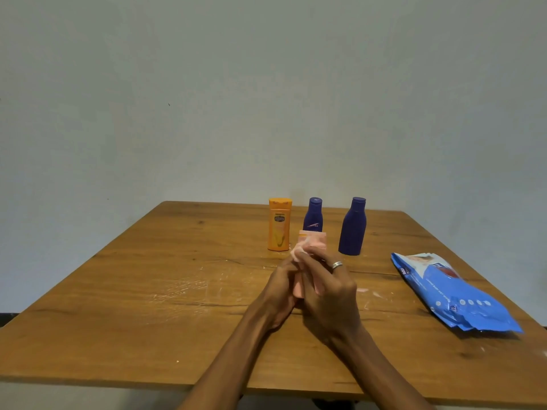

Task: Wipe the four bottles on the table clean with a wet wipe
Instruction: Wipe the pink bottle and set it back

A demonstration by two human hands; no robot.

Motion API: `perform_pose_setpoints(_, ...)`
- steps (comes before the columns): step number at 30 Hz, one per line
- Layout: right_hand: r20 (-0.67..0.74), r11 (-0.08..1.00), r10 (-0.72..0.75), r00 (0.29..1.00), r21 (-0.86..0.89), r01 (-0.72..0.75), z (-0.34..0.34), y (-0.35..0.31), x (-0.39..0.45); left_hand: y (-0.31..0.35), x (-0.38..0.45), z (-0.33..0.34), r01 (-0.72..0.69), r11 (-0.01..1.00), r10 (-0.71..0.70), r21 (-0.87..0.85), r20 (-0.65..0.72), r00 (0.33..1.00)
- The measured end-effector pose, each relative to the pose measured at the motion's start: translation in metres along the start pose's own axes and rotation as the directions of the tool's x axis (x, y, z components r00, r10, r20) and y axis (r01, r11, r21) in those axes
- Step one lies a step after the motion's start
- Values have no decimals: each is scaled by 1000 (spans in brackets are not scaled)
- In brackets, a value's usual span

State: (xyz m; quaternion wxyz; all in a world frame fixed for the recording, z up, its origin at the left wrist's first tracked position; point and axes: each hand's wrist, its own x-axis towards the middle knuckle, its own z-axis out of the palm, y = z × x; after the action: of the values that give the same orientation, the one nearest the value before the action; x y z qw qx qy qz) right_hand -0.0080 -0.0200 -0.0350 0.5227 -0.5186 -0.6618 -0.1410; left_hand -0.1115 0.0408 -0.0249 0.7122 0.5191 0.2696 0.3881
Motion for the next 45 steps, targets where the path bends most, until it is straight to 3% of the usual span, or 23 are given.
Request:
perform_pose_setpoints(3, -25, 1000, 17, 1000, -7, -18, 0, -1, 3, 2, -3, 1, 1, 1000, -1, 31, 15, 1000)
perform_pose_setpoints(9, -215, 969, 240, 947, 114, -220, -4, 7, 10, 4, -2, 7, 20, 997, -24, 80, 48, 999)
perform_pose_setpoints(19, -69, 993, 120, 990, 27, -118, 0, 6, 6, 3, -1, 5, 8, 999, -9, 52, 33, 999)
perform_pose_setpoints(30, 132, 981, 153, 979, 98, -167, -7, -7, -2, 3, 3, -6, 83, 954, -118, -288, -104, 988)
perform_pose_setpoints(35, -3, 985, 168, 986, 28, -168, -4, -1, 0, 3, 1, -5, 73, 961, -94, -267, -66, 993)
perform_pose_setpoints(39, -98, 973, 219, 971, 99, -210, -7, 5, 6, 4, 0, -2, 86, 981, -93, -176, -36, 995)
perform_pose_setpoints(45, 58, 983, 144, 988, 105, -149, -6, 1, 1, 4, 1, -8, 68, 968, -90, -242, -83, 992)
